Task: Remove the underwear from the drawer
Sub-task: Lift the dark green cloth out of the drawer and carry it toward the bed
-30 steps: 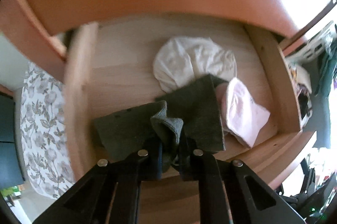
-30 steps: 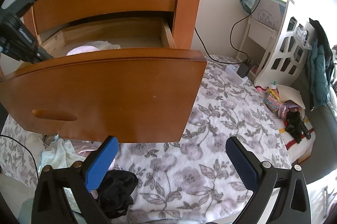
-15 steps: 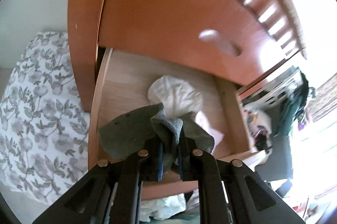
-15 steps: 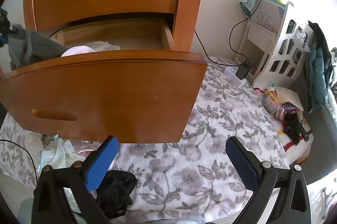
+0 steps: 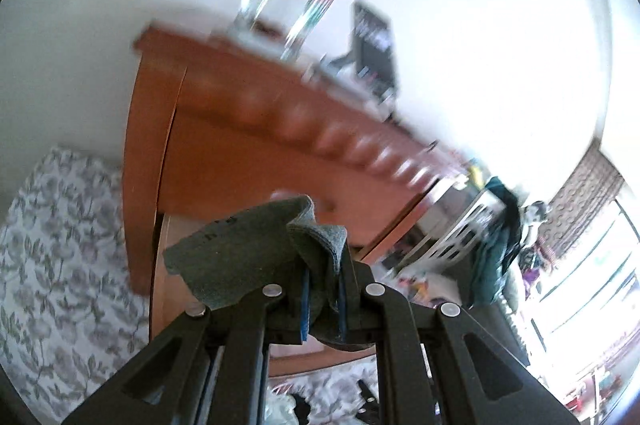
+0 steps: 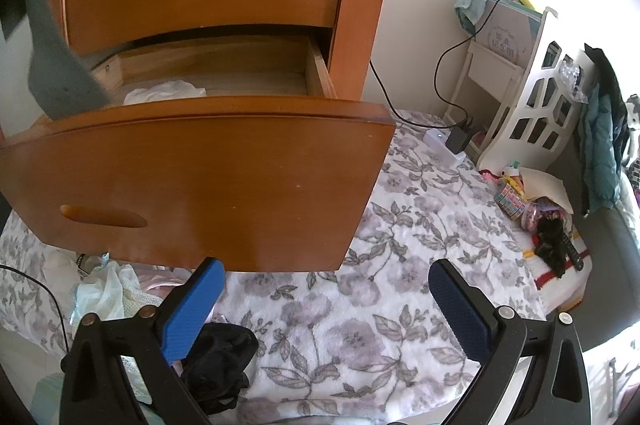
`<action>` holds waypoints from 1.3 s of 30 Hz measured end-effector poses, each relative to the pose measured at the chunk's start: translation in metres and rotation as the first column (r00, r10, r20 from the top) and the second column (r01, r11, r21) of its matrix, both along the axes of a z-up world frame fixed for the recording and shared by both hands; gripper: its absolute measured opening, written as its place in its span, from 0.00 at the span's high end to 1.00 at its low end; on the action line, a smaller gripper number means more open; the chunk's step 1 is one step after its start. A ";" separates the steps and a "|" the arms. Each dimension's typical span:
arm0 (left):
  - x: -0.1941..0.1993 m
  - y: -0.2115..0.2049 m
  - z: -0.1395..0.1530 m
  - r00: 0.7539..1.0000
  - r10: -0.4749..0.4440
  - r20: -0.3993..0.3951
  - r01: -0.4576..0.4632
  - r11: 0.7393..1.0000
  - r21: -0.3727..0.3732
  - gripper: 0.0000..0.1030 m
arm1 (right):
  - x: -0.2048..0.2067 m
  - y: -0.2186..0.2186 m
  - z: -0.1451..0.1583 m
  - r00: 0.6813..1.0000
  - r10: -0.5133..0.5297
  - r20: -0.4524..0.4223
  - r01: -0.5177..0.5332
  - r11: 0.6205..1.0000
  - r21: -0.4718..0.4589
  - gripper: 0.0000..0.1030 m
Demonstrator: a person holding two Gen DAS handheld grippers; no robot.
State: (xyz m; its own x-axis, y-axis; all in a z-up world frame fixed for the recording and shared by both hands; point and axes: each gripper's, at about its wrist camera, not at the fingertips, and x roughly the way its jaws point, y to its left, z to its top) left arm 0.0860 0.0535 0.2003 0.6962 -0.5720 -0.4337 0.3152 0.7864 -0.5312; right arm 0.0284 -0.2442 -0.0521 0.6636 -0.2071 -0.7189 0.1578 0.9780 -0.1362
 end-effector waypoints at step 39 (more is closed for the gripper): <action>-0.126 0.007 0.017 0.995 -0.069 0.066 0.066 0.997 0.049 0.90 | -0.005 0.004 0.004 1.000 -0.004 0.022 0.004 1.000 -0.012 0.00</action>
State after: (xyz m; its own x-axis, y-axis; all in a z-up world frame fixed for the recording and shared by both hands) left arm -0.0398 0.0606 0.2168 0.6856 -0.5985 -0.4144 0.4022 0.7859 -0.4696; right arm 0.0233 -0.2403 -0.0481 0.6784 -0.2181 -0.7016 0.1645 0.9758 -0.1442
